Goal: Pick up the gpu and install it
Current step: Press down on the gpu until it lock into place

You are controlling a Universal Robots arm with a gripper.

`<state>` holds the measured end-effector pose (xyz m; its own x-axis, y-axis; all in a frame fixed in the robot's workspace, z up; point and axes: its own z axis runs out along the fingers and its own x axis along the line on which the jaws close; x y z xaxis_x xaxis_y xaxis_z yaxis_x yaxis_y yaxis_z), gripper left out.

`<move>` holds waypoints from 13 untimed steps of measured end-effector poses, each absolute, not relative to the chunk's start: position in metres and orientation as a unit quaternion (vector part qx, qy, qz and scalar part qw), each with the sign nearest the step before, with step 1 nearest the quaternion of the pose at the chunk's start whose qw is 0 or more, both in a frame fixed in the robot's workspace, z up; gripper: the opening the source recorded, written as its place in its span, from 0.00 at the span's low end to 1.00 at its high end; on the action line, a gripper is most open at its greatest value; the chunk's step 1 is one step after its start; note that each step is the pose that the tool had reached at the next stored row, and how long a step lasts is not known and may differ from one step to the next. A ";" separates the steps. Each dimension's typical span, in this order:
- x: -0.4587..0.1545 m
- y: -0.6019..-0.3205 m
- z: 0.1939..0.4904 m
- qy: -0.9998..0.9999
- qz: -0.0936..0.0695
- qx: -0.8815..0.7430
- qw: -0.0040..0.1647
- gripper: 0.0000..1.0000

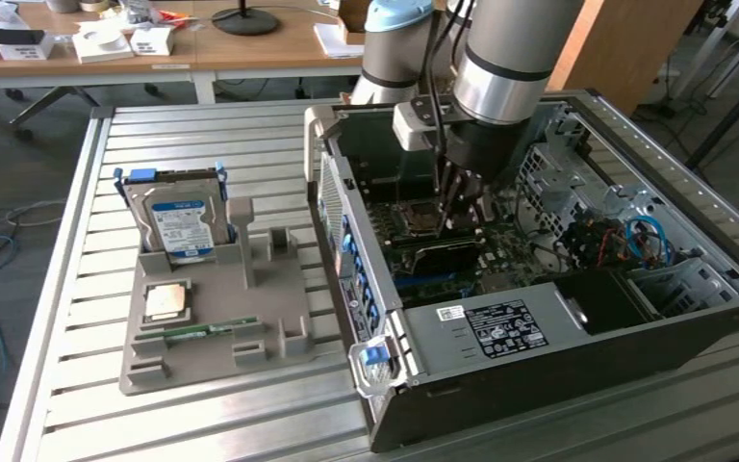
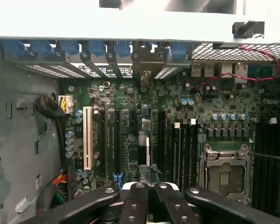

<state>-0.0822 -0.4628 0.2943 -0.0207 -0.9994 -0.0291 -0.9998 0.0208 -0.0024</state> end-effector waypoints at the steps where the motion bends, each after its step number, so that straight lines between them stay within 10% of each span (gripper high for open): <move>1: -0.083 -0.462 0.294 0.714 0.009 -0.700 0.011 0.11; 13: -0.091 -0.455 0.293 0.714 0.009 -0.700 0.011 0.11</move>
<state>-0.0905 -0.4555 0.2926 -0.0210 -0.9993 -0.0294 -0.9998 0.0210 -0.0025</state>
